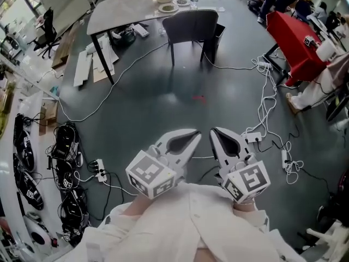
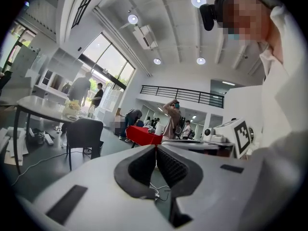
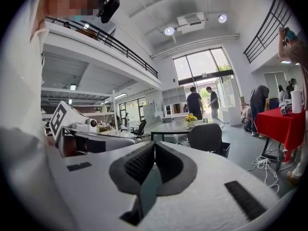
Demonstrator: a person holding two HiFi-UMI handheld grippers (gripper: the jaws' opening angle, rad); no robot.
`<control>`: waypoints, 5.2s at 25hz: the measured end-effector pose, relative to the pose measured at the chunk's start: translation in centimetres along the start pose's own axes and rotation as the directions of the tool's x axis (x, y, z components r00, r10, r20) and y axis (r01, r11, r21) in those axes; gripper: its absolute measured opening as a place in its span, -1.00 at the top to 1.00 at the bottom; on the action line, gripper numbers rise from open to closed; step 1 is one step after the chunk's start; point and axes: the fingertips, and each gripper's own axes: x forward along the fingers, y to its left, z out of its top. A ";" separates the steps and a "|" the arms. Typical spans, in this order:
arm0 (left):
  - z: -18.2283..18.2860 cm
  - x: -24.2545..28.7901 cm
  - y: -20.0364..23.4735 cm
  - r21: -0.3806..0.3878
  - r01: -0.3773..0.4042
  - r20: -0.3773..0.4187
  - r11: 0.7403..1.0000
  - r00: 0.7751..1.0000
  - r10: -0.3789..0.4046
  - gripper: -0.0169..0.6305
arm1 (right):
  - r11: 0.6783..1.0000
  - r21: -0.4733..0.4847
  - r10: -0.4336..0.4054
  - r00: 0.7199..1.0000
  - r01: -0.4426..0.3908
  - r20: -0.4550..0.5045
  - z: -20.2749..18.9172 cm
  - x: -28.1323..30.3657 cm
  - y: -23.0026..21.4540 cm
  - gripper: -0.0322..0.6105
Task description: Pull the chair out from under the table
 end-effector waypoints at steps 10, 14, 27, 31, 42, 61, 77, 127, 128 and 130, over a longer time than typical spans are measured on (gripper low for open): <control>8.5 8.9 17.0 0.057 0.078 -0.051 0.995 0.996 -0.075 0.90 | 0.998 -0.054 -0.037 0.998 0.040 0.053 7.8 18.1 -8.8 0.89; 9.5 11.6 21.1 0.063 0.103 -0.086 0.993 0.992 -0.097 0.90 | 0.997 -0.036 -0.073 0.996 0.075 0.049 8.5 22.1 -12.2 0.89; 10.0 17.8 28.0 0.015 0.104 -0.119 0.994 0.988 -0.102 0.90 | 0.994 0.018 -0.106 0.993 0.105 0.059 8.9 28.5 -19.0 0.89; 11.5 21.8 30.7 0.035 0.091 -0.114 0.995 0.990 -0.086 0.90 | 0.996 -0.004 -0.084 0.994 0.085 0.063 9.9 31.3 -22.4 0.89; 16.6 34.1 38.0 0.041 0.040 -0.052 0.998 0.998 -0.038 0.90 | 0.995 -0.079 -0.048 0.996 0.053 0.074 14.2 37.6 -35.4 0.89; 18.0 47.1 42.9 0.015 -0.021 -0.095 1.000 0.995 0.022 0.90 | 0.995 -0.096 0.019 1.000 -0.019 -0.001 14.2 41.5 -48.0 0.89; 19.5 50.1 49.3 0.006 -0.025 -0.102 1.000 0.994 0.026 0.90 | 0.996 -0.090 0.015 1.000 -0.016 -0.011 14.8 47.9 -51.8 0.89; 20.8 55.4 69.8 0.236 -0.071 -0.325 0.969 0.934 0.148 0.90 | 0.988 -0.087 0.106 0.962 -0.131 -0.253 13.2 67.3 -60.4 0.89; 20.5 55.3 70.0 0.234 -0.075 -0.334 0.969 0.930 0.153 0.89 | 0.986 -0.092 0.113 0.958 -0.142 -0.265 12.8 67.5 -60.4 0.89; 19.9 55.2 70.3 0.226 -0.085 -0.344 0.970 0.925 0.161 0.89 | 0.982 -0.098 0.131 0.951 -0.165 -0.281 12.4 67.9 -60.4 0.89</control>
